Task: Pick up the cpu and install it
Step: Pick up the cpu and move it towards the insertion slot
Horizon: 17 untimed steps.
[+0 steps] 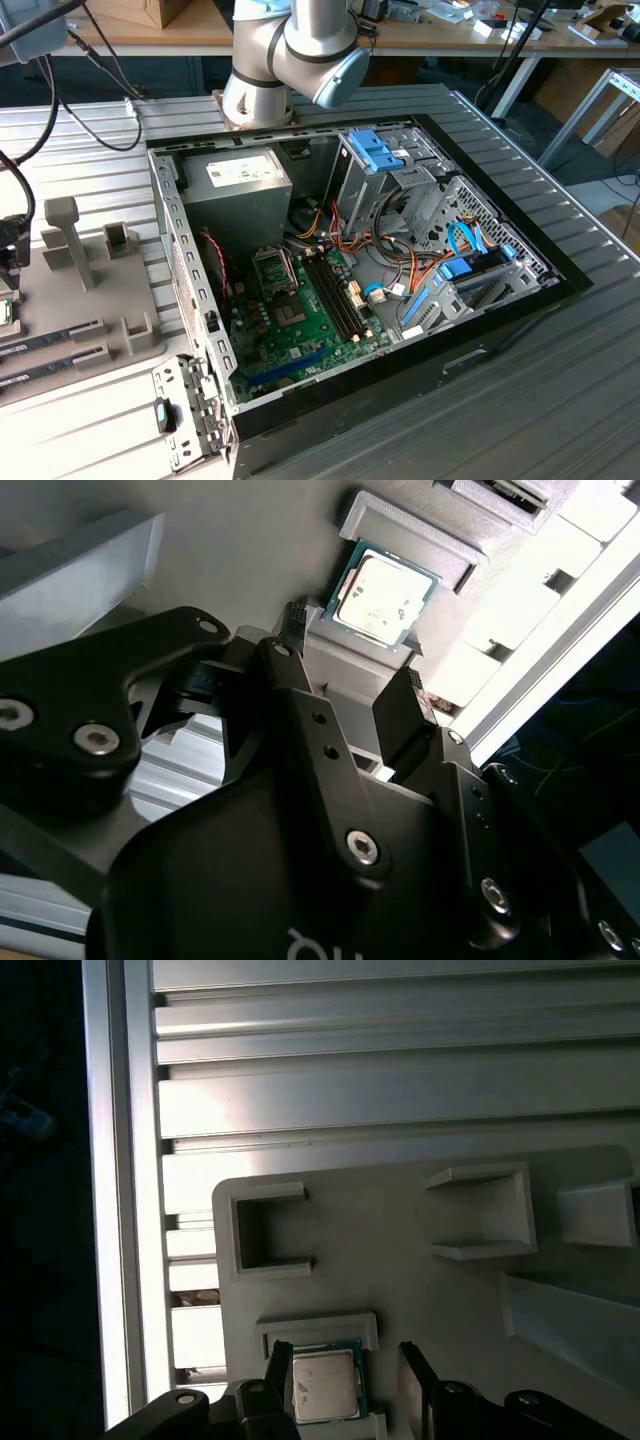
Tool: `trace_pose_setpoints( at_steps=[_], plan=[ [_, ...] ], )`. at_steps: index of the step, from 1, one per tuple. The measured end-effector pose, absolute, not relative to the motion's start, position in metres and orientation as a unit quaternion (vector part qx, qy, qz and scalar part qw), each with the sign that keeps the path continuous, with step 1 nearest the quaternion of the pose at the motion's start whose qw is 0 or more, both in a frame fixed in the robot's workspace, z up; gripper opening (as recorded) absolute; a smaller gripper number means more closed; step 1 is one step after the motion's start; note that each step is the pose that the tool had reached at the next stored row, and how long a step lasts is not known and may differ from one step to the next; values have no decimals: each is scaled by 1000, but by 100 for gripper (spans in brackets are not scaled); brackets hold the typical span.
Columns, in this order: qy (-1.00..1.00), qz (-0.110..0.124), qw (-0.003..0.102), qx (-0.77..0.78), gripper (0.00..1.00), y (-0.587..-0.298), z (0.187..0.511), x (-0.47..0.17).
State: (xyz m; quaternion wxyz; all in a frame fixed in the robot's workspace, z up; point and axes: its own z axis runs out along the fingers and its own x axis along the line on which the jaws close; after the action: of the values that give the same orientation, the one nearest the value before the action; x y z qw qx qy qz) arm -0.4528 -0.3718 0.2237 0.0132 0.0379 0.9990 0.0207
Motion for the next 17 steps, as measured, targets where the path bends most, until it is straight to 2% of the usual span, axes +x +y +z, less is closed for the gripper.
trace_pose_setpoints(
  at_steps=[17],
  plan=[
    [999,21,13,38,54,-368,217,-453]
  ],
)
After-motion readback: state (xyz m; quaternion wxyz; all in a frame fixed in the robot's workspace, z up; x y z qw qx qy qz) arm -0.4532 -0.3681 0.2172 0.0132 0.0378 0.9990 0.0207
